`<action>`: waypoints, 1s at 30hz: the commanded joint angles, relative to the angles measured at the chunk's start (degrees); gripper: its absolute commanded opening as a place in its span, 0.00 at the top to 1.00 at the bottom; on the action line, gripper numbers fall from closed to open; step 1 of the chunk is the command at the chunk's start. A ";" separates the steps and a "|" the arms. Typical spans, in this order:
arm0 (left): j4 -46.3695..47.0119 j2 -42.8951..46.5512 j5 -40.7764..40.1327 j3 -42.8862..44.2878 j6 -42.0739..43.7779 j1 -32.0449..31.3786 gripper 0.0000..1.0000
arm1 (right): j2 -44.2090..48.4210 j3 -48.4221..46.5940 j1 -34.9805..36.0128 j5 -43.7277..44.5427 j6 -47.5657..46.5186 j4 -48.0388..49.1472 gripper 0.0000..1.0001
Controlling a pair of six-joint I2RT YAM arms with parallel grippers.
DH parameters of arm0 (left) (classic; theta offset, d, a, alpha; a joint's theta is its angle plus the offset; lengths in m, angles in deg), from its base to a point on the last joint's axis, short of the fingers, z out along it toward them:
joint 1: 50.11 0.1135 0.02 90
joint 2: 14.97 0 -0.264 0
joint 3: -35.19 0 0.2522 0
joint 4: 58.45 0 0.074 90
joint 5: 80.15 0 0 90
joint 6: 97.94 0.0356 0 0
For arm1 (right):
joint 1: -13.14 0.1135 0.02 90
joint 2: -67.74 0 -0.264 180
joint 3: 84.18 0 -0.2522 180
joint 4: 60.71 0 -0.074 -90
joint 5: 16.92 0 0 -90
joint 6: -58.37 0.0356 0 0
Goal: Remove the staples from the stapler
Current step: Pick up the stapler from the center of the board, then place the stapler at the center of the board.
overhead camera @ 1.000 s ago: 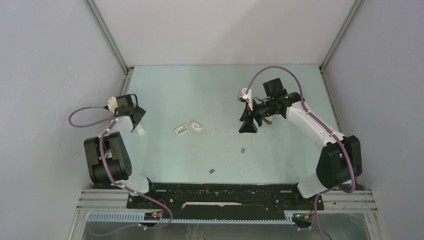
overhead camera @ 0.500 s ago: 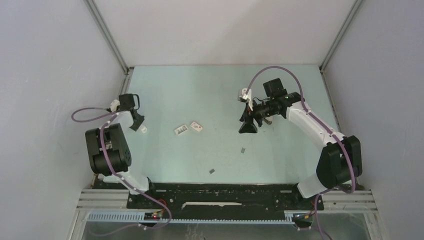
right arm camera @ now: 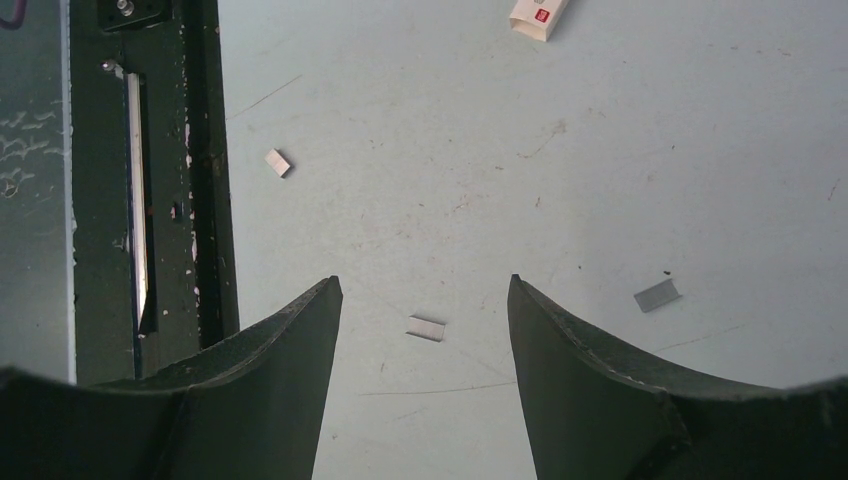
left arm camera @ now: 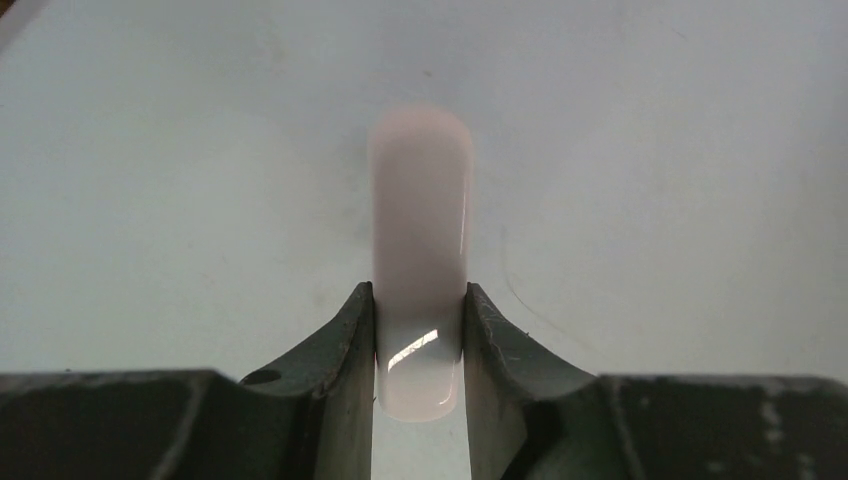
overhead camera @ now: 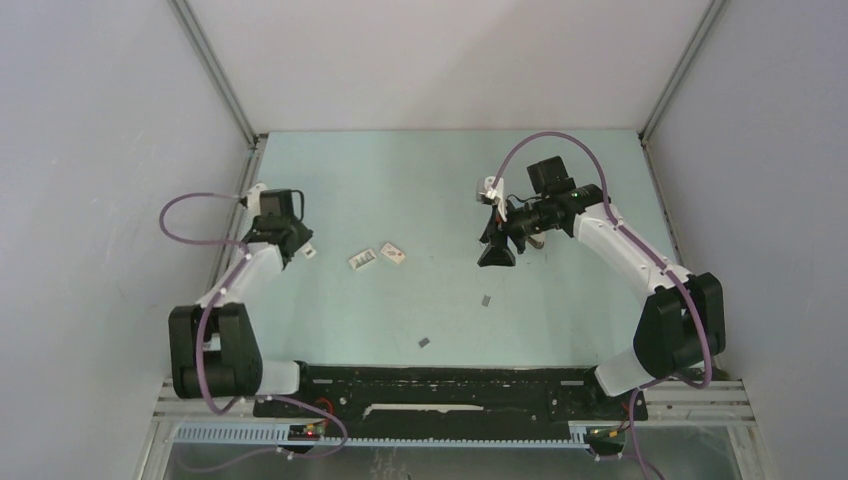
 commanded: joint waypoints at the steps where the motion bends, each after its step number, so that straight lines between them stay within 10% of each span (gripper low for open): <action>1: 4.01 7.84 0.68 -5.41 5.93 -5.54 1.00 | 2.82 -0.10 -0.25 -1.56 -1.16 -0.14 0.29; 21: 6.12 33.92 10.54 -16.64 11.49 -21.60 1.00 | 3.06 -0.03 -1.63 -2.27 -1.28 -0.27 0.29; 30: 24.15 34.65 25.32 -22.62 16.74 -28.94 1.00 | 3.76 -0.04 -2.70 -2.74 -1.71 -0.43 0.29</action>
